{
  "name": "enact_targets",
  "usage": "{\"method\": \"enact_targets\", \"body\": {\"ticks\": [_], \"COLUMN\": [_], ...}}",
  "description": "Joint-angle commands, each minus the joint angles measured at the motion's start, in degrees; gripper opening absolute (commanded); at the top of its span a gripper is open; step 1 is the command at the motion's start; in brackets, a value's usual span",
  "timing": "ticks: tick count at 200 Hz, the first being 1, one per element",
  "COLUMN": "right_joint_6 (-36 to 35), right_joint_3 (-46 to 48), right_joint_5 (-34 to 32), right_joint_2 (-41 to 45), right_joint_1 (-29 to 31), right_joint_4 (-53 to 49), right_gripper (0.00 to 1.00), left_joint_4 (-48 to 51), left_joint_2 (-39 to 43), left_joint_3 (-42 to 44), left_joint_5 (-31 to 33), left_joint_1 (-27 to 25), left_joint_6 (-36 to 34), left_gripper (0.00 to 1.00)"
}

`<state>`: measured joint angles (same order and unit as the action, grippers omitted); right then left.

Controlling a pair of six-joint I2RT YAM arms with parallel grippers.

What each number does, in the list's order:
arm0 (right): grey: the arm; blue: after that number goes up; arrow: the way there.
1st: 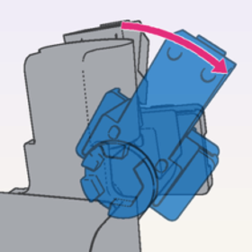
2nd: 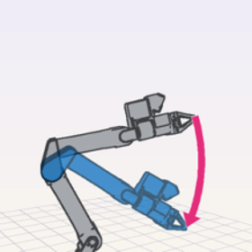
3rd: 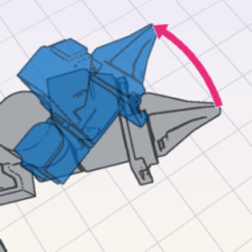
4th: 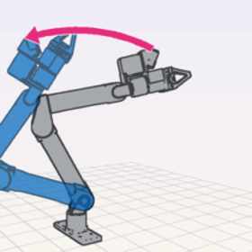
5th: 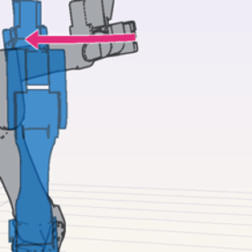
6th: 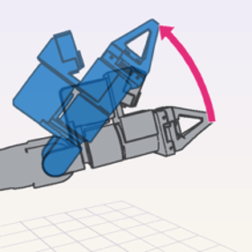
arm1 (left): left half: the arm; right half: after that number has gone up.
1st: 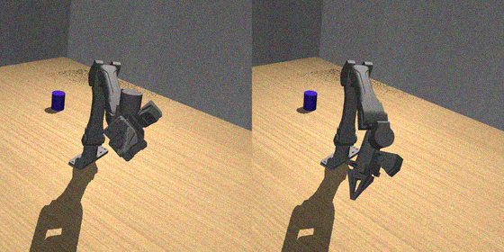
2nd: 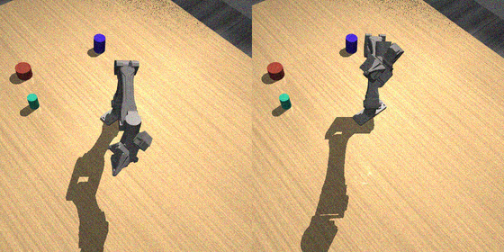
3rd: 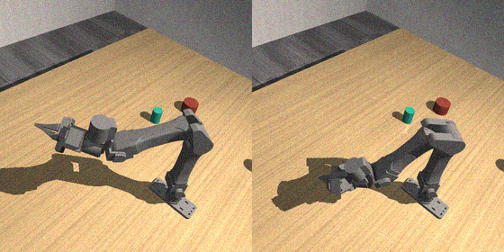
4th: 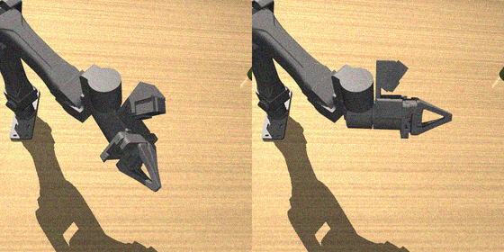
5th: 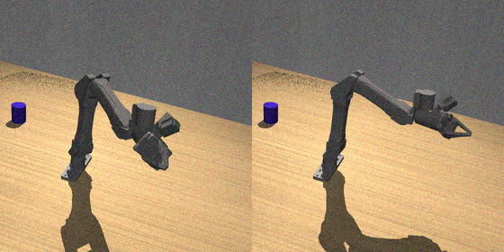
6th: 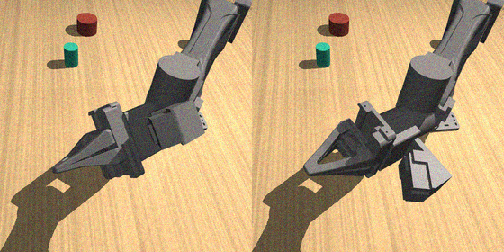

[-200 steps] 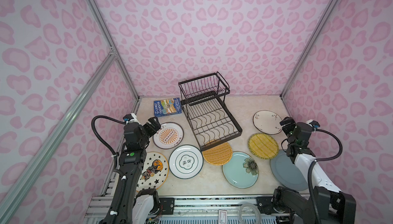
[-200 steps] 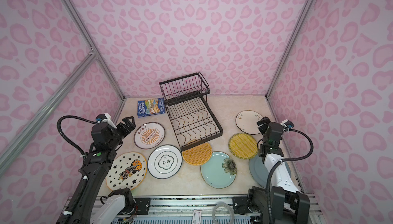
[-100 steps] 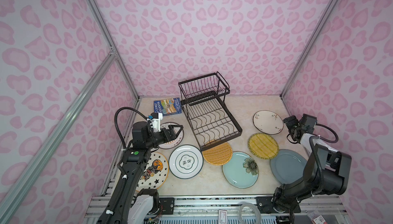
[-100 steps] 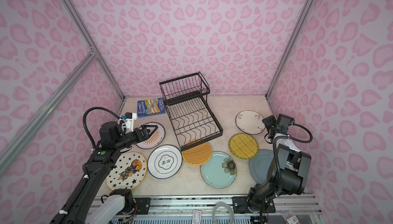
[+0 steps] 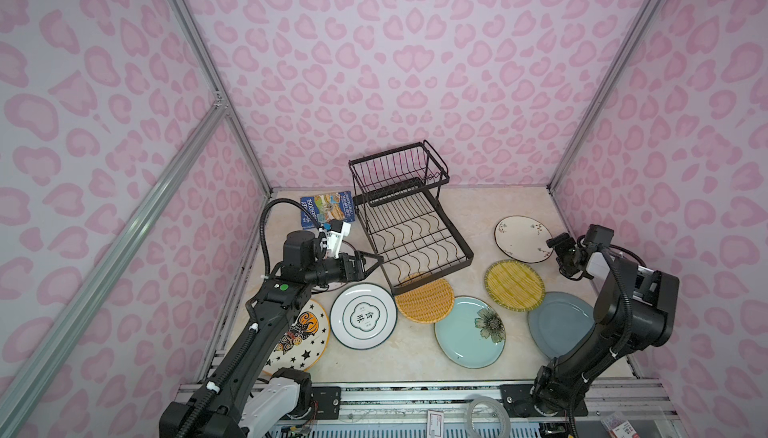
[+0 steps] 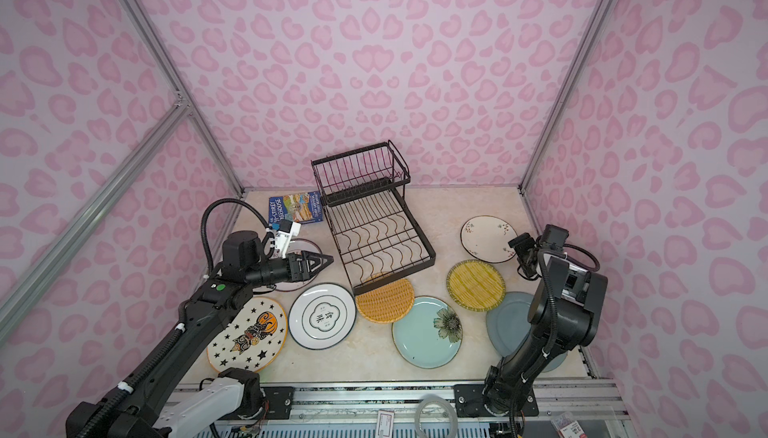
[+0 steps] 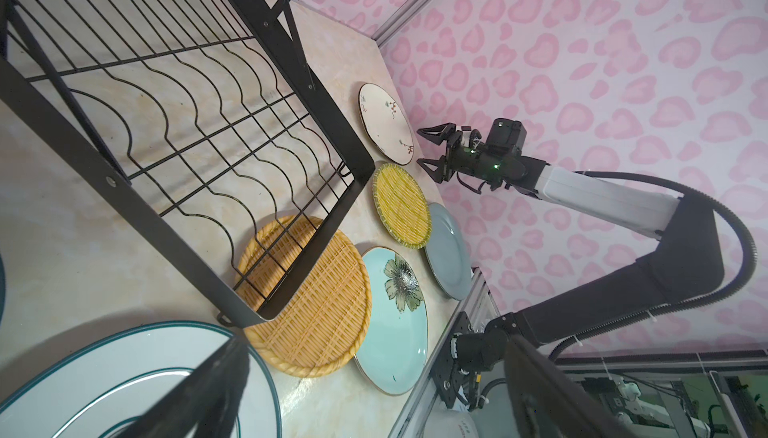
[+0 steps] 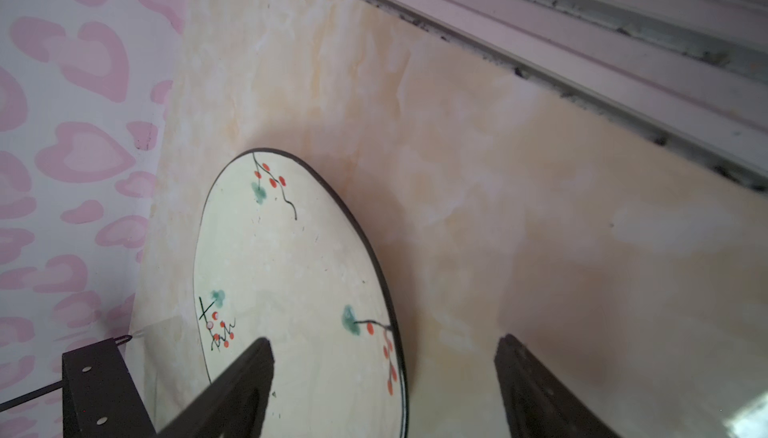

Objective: Load the plates into the dish rack
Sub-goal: 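Reach the right gripper to the berry plate's edge while the left arm rises, then grip the berry plate's edge with the right gripper and tilt it upward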

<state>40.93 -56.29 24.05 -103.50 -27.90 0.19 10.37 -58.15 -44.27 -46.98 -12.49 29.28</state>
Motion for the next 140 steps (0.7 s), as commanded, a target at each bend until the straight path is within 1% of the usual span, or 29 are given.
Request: {"method": "enact_targets", "body": {"ticks": [1, 44, 59, 82, 106, 115, 122, 128, 131, 140], "right_joint_6": [-0.54, 0.29, 0.7, 1.57, 1.55, 0.61, -0.15, -0.97, -1.53, -2.13], "right_joint_3": [-0.59, 0.05, 0.56, 0.46, -0.1, -1.07, -2.15, -3.33, -3.7, -4.37], "right_joint_5": [3.63, 8.52, 9.13, 10.18, 9.02, 8.04, 7.32, 7.27, 7.25, 6.72], "right_joint_2": [-1.94, -5.39, -6.15, -7.7, -8.84, -9.77, -10.64, -11.35, -11.6, -11.72], "right_joint_1": [0.04, -0.05, -0.05, -0.05, -0.09, 0.08, 0.19, 0.3, 0.28, 0.3], "right_joint_4": [0.24, 3.88, 4.93, 5.25, 3.3, 0.45, -2.16, -3.88, -4.64, -6.23], "right_gripper": [0.83, 0.85, 0.85, 0.83, 0.78, 0.72, 0.69, 0.65, 0.61, 0.59], "left_joint_4": [-1.09, -0.75, -0.53, -0.45, -0.19, 0.21, 0.4, 0.44, 0.5, 0.39], "left_joint_2": [0.57, -0.07, 0.19, 0.83, 0.98, 1.1, 1.13, 1.2, 1.31, 1.45], "left_joint_3": [-0.85, -1.31, -1.34, -1.2, -1.27, -1.51, -1.61, -1.57, -1.6, -1.59], "left_joint_5": [-2.04, -2.15, -2.32, -1.67, -1.11, -0.71, -0.53, -0.4, -0.33, -0.19], "left_joint_1": [0.01, -0.01, 0.01, 0.08, 0.1, 0.04, 0.03, 0.17, 0.18, 0.16], "left_joint_6": [-1.8, -1.68, -1.94, -2.21, -2.47, -2.71, -2.9, -2.91, -2.91, -3.0], "left_gripper": [0.98, 0.98, 0.97, 0.98, 0.97, 0.98, 0.98, 0.98, 0.98, 0.98]}}
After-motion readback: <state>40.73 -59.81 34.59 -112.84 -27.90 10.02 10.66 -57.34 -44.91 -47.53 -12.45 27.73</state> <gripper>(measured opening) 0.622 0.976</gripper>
